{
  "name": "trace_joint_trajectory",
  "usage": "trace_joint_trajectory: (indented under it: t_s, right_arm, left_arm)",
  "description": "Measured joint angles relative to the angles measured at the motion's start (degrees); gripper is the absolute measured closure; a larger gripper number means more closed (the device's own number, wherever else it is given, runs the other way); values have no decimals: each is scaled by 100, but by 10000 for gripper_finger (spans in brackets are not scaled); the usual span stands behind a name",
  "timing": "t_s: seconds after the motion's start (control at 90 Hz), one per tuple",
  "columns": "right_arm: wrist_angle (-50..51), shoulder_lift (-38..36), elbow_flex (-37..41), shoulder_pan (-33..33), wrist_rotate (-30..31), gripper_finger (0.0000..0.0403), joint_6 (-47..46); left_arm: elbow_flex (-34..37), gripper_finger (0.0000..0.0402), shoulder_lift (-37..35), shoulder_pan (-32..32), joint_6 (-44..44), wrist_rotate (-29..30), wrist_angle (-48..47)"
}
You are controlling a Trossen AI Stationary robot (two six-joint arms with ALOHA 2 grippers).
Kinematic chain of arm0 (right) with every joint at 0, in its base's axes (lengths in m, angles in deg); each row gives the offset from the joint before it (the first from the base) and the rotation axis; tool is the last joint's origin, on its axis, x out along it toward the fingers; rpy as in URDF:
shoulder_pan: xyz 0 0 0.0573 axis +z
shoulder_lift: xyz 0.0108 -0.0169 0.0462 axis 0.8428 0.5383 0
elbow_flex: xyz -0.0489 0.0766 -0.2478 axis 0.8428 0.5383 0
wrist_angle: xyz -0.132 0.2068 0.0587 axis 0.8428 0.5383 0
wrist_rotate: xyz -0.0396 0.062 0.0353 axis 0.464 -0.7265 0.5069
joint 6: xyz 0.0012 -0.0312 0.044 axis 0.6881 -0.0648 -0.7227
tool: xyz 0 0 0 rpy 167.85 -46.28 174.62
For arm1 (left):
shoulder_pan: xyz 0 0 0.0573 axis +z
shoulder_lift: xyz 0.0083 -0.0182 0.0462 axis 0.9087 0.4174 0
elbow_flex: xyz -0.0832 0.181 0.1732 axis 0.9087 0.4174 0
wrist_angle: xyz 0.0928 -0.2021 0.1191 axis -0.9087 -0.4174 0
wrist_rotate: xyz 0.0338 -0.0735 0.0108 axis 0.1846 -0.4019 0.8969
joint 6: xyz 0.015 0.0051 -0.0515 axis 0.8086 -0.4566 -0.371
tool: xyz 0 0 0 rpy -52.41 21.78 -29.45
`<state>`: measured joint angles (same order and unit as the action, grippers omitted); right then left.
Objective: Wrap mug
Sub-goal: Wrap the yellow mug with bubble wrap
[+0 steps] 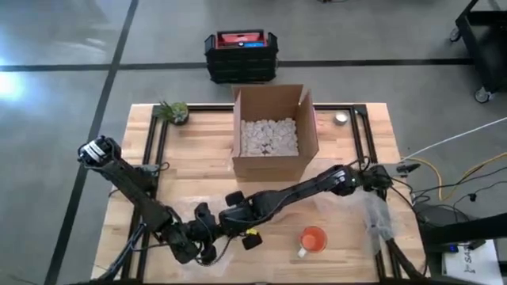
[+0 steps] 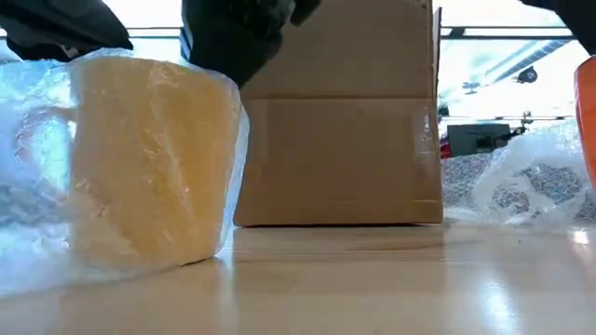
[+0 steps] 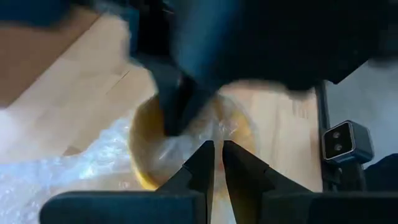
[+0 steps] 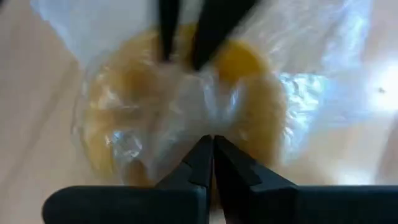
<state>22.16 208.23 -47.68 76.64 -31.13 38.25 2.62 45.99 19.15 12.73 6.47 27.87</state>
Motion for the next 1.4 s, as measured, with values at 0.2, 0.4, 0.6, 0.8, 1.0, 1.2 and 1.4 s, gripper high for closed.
trace_joint_trajectory:
  t_s: [0.2, 0.4, 0.6, 0.8, 1.0, 1.2, 1.4]
  right_arm:
    - [-235, 116, 13, 37, -21, 401, -4]
    - [-423, 102, 27, 39, -38, 401, -4]
    - [-375, 52, 34, 39, -47, 401, 90]
    - [-65, -371, 15, 39, -62, 401, 102]
    - [-9, -508, -8, 115, -86, 401, 100]
    - [-137, -28, -6, 134, -103, 401, 51]
    - [-495, 281, -36, 115, -192, 401, 83]
  left_arm:
    - [28, 381, 0, 83, -28, 23, -182]
    - [118, 381, 243, 286, -178, -273, -157]
    - [106, 381, 656, 328, -303, -429, -74]
    - [107, 381, 662, 328, -303, -494, -76]
    - [116, 381, 667, 328, -303, -516, -89]
    - [120, 381, 669, 329, -288, -555, -28]
    - [125, 381, 671, 332, -245, -561, 4]
